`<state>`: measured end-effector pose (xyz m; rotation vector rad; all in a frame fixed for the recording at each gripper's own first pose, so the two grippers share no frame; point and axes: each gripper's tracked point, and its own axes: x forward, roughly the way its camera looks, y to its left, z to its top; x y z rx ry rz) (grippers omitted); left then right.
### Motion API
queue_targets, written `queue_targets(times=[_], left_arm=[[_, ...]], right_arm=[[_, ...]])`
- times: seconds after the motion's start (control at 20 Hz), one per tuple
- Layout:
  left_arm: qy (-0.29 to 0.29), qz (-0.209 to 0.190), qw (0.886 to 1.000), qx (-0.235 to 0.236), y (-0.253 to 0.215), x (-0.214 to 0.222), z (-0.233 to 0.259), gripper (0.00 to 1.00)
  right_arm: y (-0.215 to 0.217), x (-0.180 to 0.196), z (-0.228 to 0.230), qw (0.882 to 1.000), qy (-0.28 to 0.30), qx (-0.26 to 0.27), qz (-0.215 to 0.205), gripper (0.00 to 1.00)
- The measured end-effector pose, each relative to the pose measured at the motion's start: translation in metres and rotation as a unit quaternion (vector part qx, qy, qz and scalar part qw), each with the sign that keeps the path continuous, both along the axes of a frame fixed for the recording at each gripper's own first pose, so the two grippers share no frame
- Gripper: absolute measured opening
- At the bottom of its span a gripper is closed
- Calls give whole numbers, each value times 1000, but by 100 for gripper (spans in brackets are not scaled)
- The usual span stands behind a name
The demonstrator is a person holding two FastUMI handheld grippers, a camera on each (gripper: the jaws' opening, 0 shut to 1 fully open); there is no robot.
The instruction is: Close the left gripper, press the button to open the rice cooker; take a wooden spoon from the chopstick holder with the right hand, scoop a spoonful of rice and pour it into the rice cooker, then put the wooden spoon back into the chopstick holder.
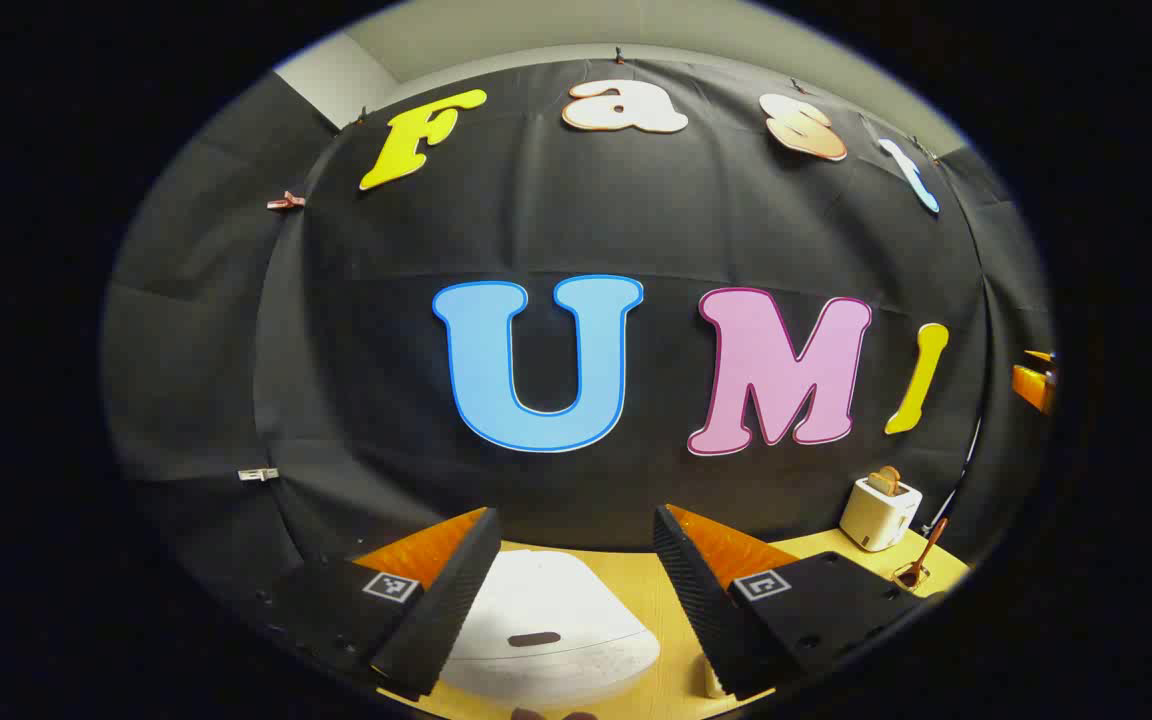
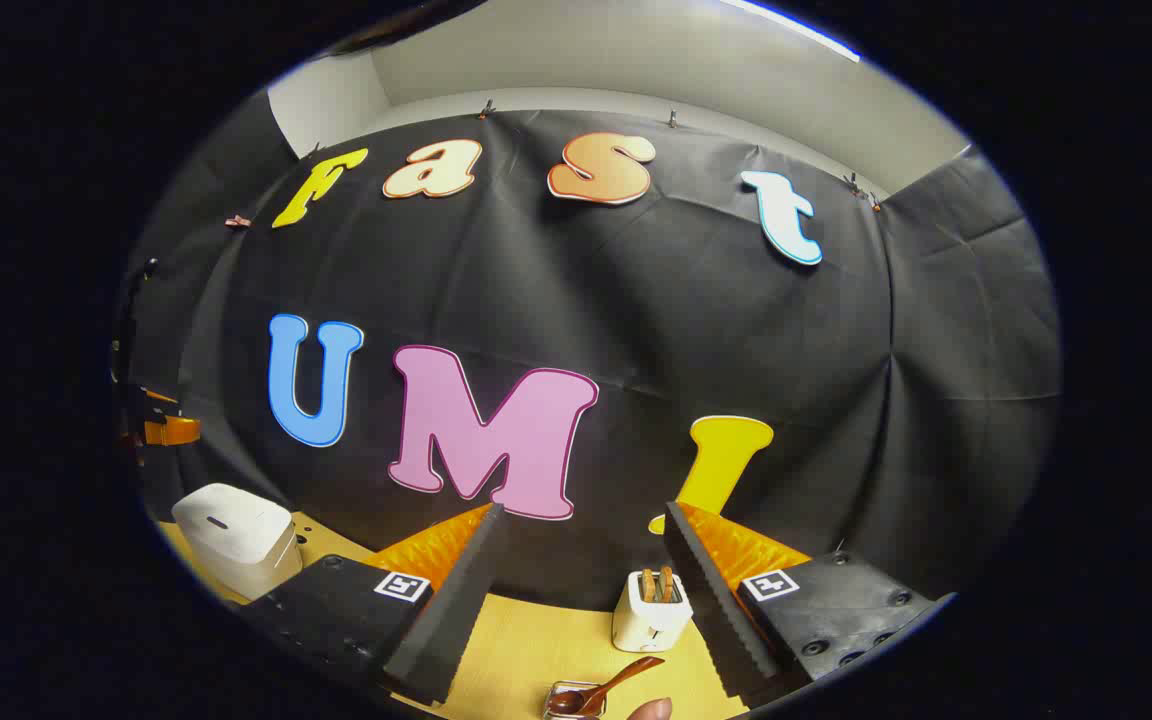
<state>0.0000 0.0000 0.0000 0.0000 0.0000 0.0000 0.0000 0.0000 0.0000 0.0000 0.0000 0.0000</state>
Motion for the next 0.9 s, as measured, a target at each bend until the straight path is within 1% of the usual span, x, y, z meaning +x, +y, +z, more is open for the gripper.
queue_targets(times=[0.15,0.7,0.85,0.9], left_arm=[[0,0,1000,1,-1,1,1,98],[2,2,1000,2,2,7,0,98],[5,-15,1000,-3,-5,8,0,98],[5,-19,1000,-6,-6,9,-1,97]], right_arm=[[0,-1,1,1000,-1,-10,0,97],[-4,2,-2,1000,1,-6,-5,97],[-2,3,-2,1000,0,-7,-5,97],[-2,4,-2,1000,1,-8,-5,97]])
